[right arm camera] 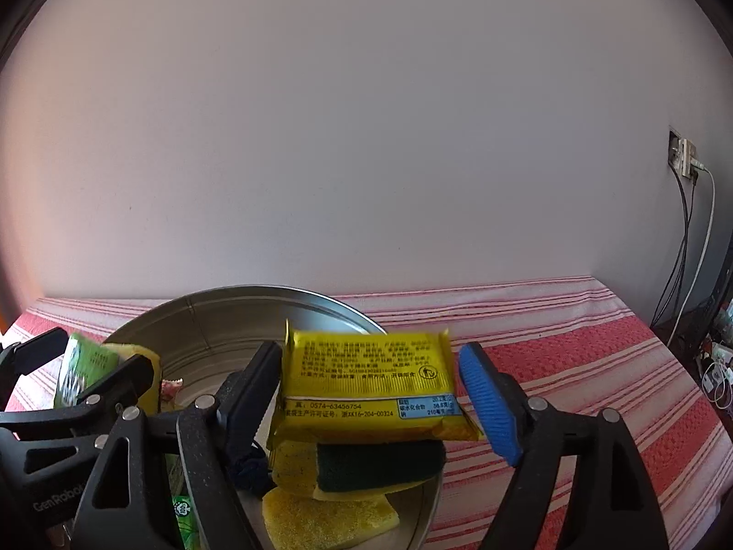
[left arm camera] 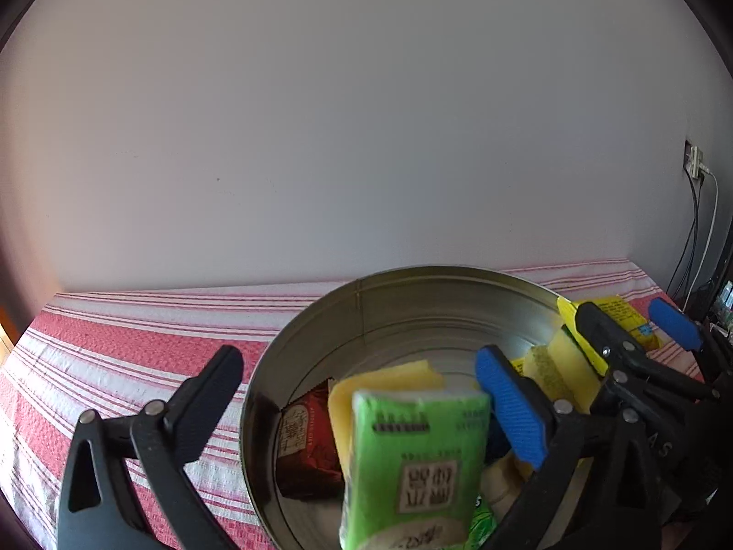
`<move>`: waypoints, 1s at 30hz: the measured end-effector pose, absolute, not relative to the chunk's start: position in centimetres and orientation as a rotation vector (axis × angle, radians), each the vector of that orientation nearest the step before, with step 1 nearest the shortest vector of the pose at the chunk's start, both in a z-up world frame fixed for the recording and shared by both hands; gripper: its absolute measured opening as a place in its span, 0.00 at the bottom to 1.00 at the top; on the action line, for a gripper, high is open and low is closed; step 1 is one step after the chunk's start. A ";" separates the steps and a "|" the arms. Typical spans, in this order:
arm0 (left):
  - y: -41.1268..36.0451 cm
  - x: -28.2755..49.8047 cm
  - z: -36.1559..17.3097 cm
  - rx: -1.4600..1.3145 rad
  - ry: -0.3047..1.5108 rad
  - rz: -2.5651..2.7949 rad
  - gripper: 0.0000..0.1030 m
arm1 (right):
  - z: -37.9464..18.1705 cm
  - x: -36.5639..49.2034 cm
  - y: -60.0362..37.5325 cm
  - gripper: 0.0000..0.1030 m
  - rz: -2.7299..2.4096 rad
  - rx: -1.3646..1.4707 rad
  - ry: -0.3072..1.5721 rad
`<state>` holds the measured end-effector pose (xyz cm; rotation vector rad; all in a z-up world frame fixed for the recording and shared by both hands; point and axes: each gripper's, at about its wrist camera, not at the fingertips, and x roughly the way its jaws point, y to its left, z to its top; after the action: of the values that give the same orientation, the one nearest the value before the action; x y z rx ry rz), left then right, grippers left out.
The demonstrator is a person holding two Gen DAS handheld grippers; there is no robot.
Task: Organize objects
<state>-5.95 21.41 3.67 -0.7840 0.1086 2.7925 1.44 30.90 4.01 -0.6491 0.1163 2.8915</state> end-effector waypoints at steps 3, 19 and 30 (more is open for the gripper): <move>21.7 -5.3 3.9 -0.762 0.120 2.796 1.00 | 4.3 2.7 31.5 0.92 2.909 -0.579 0.192; 19.4 -1.2 1.4 -0.626 0.148 2.916 1.00 | 4.2 7.2 31.0 0.92 2.898 -0.366 0.257; 19.0 1.2 1.1 -0.599 0.181 2.940 1.00 | 3.9 10.6 29.2 0.92 2.902 -0.322 0.163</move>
<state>1.18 18.95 1.09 -0.5994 0.1814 2.9396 10.58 29.16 3.88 -0.3220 0.1629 2.9016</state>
